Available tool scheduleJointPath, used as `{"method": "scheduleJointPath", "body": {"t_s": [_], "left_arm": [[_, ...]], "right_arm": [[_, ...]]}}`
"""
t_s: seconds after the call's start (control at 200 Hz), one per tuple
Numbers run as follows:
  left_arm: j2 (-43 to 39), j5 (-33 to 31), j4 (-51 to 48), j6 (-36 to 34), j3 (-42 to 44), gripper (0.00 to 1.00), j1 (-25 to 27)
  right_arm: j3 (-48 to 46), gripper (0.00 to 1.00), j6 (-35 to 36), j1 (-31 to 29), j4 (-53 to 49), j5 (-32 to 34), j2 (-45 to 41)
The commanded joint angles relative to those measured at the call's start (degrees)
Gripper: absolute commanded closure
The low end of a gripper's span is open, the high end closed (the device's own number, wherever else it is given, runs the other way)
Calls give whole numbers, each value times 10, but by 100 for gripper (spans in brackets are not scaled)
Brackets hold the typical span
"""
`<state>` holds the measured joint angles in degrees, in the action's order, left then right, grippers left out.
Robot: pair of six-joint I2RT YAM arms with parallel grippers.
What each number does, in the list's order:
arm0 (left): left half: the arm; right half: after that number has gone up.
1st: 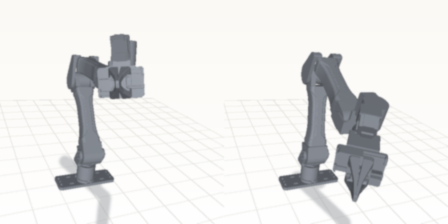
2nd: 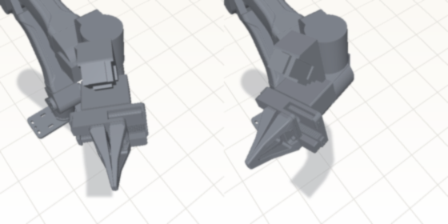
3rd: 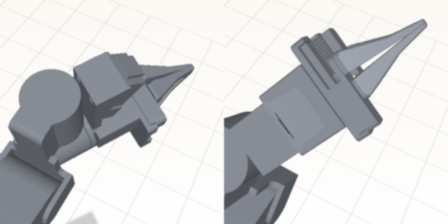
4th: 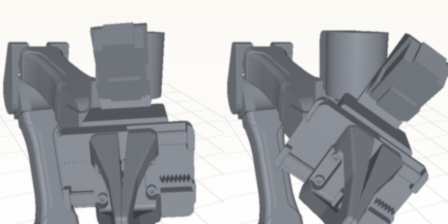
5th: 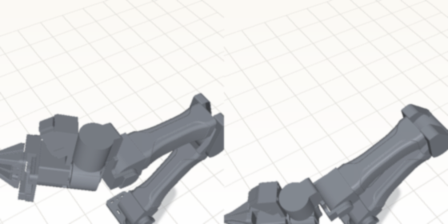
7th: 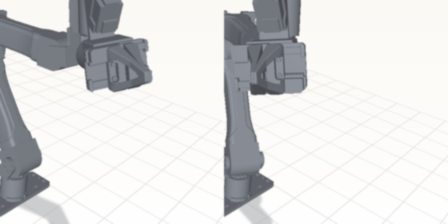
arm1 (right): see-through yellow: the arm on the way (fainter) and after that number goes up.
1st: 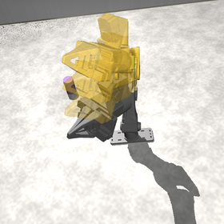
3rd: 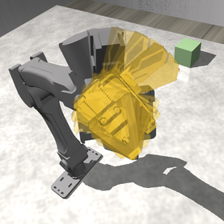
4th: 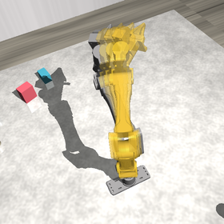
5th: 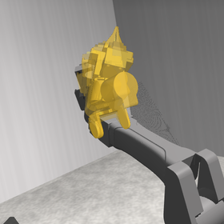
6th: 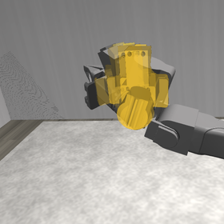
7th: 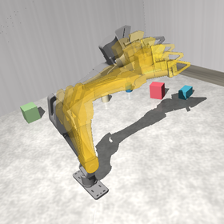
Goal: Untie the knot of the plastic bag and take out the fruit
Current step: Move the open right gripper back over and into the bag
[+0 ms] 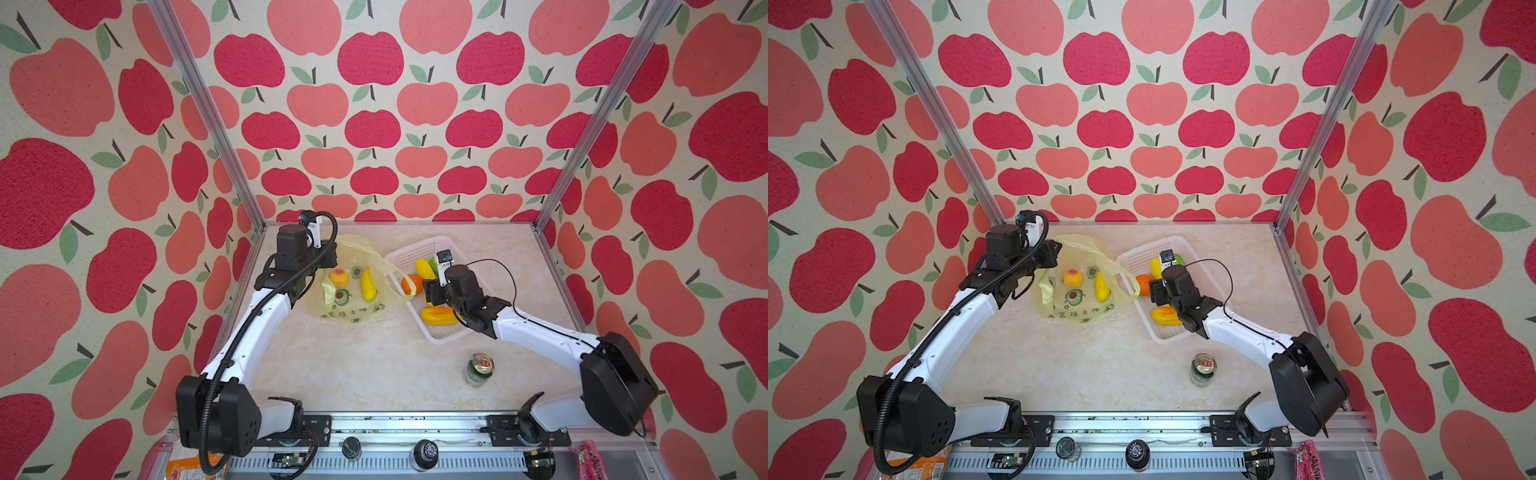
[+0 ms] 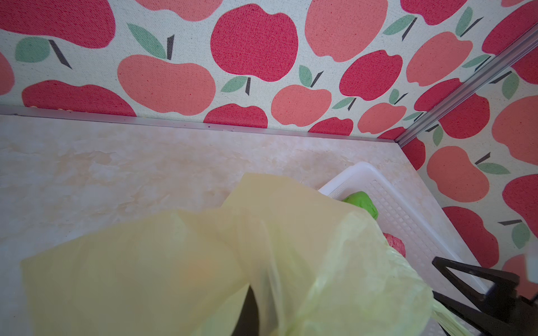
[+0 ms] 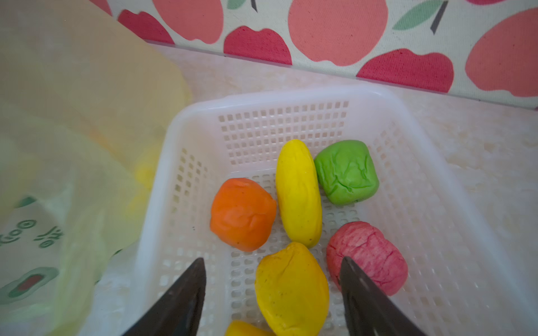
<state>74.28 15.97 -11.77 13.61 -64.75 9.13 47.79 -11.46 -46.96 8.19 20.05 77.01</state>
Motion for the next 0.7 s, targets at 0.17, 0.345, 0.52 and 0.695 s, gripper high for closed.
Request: {"method": "scheduleJointPath", "body": {"t_s": [0.17, 0.345, 0.52, 0.695], "left_arm": [[0, 10, -4, 2, 0, 100, -3], [-5, 13, -4, 2, 3, 100, -2], [-6, 13, -1, 2, 4, 100, -3], [-3, 15, -1, -1, 3, 100, -2]], "right_arm": [[5, 24, 221, -215, 136, 42, -77], [93, 31, 241, -263, 108, 48, 44], [144, 37, 203, -240, 108, 7, 158], [202, 44, 123, -174, 88, -69, 258]]}}
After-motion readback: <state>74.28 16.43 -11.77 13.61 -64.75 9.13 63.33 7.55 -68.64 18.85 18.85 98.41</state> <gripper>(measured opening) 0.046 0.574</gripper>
